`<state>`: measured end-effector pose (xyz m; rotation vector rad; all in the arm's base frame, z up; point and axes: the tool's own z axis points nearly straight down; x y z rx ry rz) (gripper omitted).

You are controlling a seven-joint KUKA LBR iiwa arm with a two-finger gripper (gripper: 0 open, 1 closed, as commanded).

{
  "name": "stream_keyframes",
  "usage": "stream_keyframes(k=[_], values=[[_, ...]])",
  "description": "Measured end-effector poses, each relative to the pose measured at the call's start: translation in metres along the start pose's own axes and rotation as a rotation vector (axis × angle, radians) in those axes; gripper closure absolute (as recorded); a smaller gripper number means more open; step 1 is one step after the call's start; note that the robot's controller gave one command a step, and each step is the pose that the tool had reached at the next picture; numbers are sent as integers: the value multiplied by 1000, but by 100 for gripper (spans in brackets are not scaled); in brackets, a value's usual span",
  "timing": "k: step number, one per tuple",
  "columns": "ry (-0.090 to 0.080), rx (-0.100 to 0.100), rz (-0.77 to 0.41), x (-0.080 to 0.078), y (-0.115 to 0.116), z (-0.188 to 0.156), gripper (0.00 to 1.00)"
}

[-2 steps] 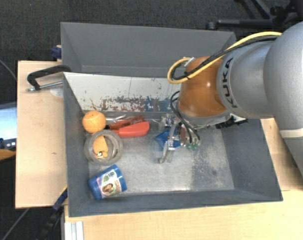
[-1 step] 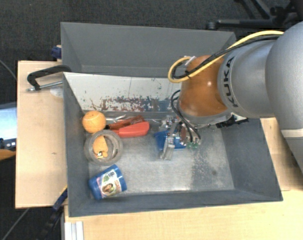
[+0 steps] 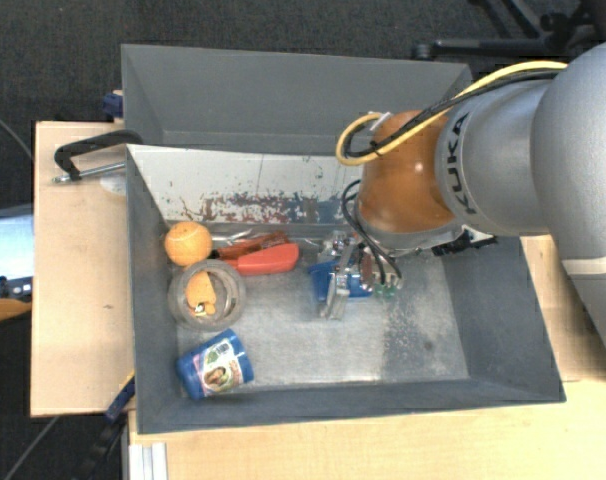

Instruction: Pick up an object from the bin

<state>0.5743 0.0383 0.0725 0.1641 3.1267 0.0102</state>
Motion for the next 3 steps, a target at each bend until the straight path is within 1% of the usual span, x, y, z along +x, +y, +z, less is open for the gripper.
stream_keyframes(k=[3], values=[[0,0,0,0,0,0,100]])
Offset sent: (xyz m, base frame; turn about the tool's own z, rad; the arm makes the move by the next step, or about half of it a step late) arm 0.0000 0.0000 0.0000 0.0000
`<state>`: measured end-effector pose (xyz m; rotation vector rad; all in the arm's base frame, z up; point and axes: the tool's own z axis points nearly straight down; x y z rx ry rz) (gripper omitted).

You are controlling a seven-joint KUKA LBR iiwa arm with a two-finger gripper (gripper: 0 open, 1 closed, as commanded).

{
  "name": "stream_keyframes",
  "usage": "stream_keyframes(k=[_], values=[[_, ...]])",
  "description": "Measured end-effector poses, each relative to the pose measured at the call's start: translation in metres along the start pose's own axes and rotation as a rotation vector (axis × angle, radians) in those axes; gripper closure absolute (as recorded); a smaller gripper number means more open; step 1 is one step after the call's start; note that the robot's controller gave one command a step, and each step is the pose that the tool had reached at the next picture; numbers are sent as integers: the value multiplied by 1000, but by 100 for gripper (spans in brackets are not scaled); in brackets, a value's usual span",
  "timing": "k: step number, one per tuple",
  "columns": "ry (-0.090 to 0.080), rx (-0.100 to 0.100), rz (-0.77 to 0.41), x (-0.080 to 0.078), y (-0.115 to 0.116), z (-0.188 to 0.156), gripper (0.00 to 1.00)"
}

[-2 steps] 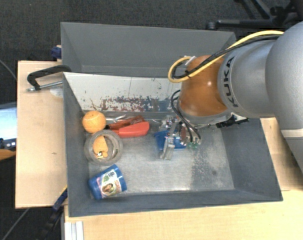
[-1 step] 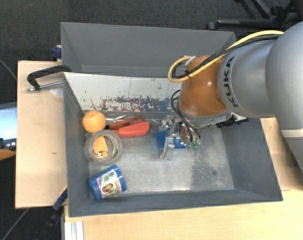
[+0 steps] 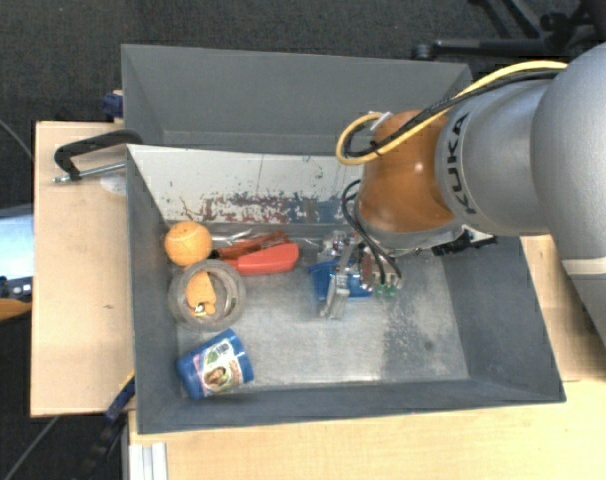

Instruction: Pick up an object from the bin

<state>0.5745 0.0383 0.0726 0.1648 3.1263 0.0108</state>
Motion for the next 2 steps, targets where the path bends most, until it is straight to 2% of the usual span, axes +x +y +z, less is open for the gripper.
stream_keyframes(k=[2], values=[[0,0,0,0,0,0,100]])
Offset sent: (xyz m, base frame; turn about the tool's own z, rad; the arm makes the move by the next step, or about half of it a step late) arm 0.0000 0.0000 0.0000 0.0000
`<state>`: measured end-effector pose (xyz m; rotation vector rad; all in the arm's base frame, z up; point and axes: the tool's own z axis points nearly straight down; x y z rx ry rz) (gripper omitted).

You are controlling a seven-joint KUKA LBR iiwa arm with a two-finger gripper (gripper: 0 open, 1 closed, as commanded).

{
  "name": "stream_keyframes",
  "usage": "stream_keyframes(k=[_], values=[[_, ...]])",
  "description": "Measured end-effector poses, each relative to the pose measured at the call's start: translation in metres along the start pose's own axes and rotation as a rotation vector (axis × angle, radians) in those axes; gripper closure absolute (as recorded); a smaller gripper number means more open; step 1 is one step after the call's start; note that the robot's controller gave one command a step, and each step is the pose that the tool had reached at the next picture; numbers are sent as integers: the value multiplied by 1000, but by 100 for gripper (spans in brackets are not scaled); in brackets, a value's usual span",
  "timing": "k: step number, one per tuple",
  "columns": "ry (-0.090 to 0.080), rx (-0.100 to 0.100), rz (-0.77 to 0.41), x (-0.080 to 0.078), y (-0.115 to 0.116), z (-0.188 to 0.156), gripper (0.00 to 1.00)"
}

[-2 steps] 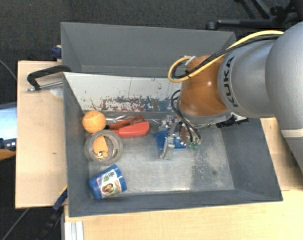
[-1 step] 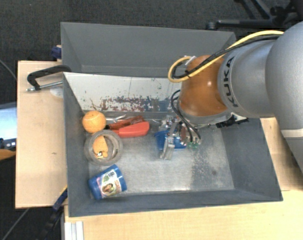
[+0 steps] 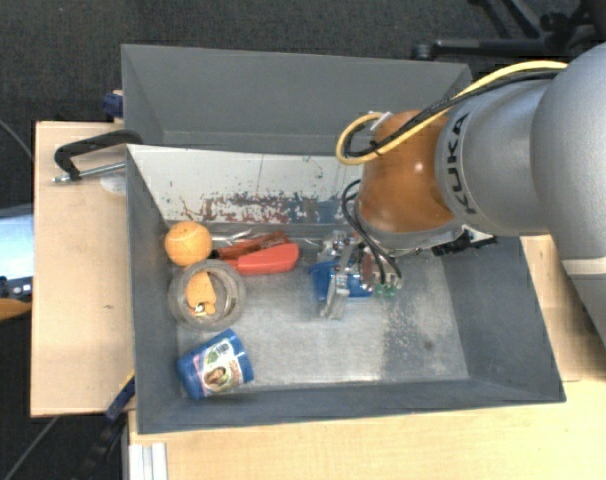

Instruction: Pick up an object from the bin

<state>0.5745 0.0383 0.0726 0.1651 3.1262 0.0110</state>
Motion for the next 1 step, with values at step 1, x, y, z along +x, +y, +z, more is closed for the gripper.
stream_keyframes(k=[1], values=[[0,0,0,0,0,0,100]])
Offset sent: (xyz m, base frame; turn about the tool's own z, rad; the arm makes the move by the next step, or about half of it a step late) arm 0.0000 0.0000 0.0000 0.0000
